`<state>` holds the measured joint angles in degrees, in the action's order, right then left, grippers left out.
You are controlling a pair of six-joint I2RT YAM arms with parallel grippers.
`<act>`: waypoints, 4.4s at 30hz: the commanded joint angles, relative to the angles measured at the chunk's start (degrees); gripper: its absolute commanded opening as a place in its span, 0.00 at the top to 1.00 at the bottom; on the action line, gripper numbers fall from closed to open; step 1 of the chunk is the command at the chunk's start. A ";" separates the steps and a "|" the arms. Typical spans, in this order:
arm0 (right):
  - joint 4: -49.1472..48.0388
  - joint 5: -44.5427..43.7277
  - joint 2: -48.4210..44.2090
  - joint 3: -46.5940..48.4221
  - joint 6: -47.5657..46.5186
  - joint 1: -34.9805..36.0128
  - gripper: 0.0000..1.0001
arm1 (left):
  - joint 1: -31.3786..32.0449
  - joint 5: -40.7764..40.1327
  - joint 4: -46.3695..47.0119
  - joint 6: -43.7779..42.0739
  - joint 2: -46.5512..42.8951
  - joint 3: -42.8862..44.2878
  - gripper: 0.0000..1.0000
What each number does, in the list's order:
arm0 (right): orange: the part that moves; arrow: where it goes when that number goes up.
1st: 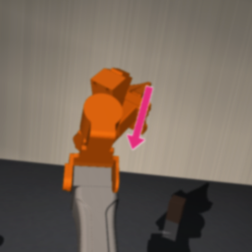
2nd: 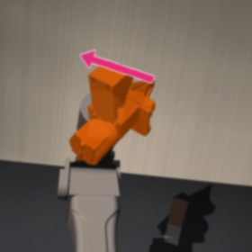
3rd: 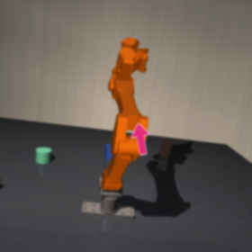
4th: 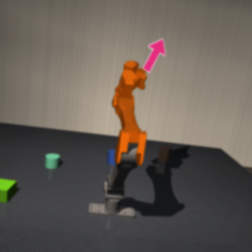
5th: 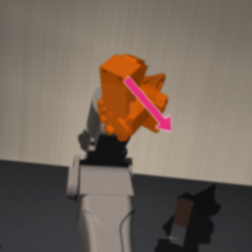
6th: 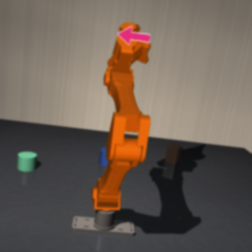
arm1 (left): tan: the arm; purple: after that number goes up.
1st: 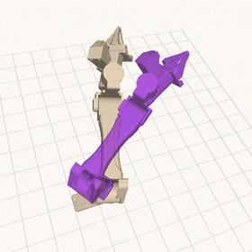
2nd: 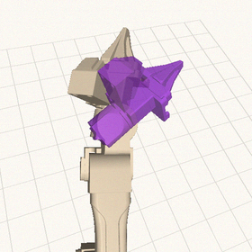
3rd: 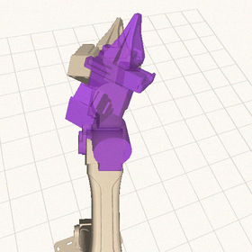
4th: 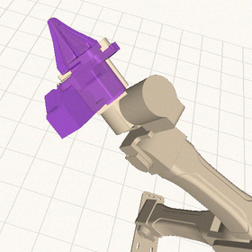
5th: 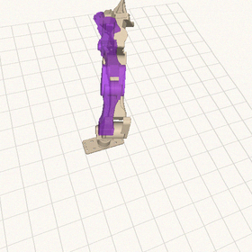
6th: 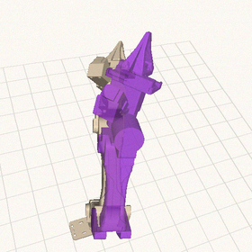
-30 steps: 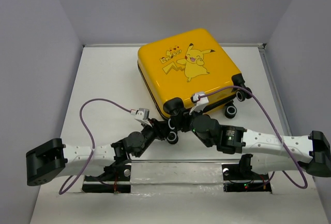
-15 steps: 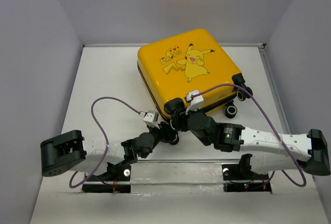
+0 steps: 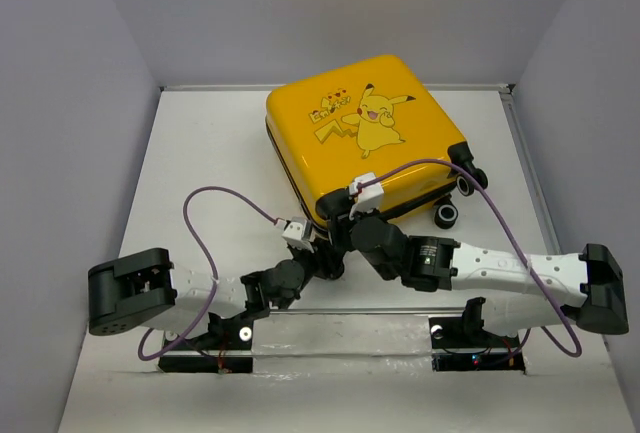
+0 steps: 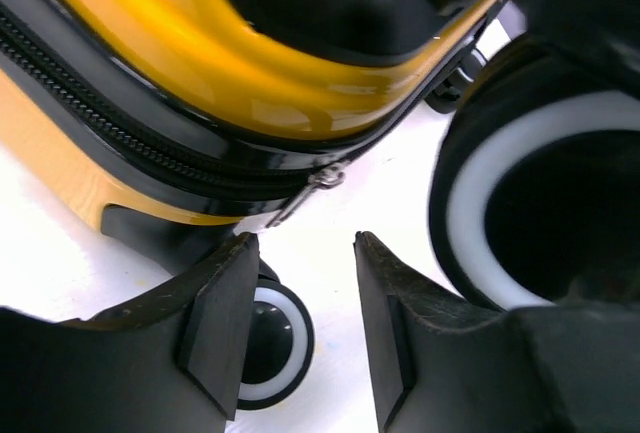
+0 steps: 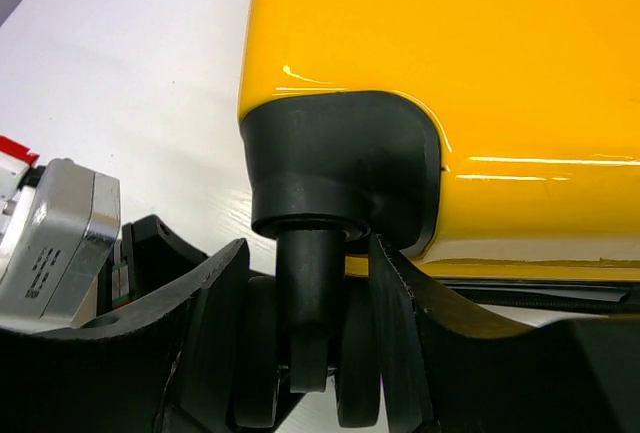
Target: Pack the luggage
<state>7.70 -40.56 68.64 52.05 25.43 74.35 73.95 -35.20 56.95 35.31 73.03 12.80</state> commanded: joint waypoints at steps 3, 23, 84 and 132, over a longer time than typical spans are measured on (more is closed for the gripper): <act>-12.63 8.04 0.88 2.79 5.77 3.17 0.93 | 2.34 -3.82 14.85 -3.32 -1.58 7.77 0.48; -13.42 9.09 2.64 2.79 5.86 4.84 0.93 | 3.65 -13.13 15.30 -3.67 -0.79 10.93 0.78; 11.19 -4.79 -25.06 -19.09 19.47 7.30 0.75 | 5.15 17.54 -45.26 16.37 -31.49 18.74 0.13; -83.11 -3.03 5.63 -46.16 1.28 -2.01 0.47 | -3.81 11.64 -36.65 6.97 -7.47 34.58 0.94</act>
<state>-66.98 -34.39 74.98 6.70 26.20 72.49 70.96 -22.33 12.95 52.45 65.34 42.89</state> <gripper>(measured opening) 0.528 0.585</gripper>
